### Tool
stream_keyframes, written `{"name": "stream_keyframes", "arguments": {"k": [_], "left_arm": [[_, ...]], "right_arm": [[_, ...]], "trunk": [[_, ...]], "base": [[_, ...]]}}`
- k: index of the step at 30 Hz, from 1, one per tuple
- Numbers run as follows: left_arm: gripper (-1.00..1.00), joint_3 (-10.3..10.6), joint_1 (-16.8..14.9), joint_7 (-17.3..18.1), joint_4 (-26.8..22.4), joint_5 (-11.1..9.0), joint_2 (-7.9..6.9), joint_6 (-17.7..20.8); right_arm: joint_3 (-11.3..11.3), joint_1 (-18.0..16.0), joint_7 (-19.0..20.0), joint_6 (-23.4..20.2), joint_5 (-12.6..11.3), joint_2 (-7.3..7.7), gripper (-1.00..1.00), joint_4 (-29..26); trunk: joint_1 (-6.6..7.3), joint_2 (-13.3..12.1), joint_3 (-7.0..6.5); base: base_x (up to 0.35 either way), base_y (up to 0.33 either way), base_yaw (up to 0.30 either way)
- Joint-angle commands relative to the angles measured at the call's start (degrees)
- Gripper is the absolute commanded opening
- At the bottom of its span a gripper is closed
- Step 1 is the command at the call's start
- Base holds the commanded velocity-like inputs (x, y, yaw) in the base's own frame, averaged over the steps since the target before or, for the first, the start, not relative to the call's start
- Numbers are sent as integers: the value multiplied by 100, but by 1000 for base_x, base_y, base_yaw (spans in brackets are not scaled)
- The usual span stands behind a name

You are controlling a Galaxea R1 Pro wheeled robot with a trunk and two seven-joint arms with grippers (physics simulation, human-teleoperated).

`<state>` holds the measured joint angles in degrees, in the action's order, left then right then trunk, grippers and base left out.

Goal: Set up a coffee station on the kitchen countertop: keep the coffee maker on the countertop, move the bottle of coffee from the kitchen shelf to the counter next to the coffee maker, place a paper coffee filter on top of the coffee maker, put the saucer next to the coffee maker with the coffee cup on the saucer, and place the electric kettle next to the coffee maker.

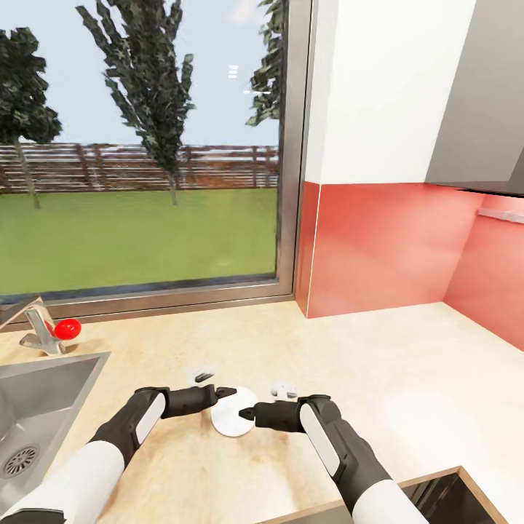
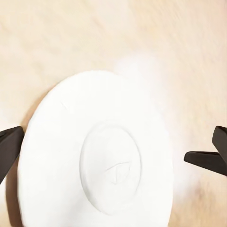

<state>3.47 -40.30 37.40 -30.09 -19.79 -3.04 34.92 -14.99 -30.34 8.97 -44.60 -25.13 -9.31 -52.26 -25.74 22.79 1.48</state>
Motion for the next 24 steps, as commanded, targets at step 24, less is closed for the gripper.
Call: {"name": "stream_keyframes", "arguments": {"k": [24], "left_arm": [[100,40,-4,-14,-63,-51,103,50]], "right_arm": [[5,-7,26,-13,35,-1,100,5]], "trunk": [[-4,13,14]], "base": [[0,0,0]]}}
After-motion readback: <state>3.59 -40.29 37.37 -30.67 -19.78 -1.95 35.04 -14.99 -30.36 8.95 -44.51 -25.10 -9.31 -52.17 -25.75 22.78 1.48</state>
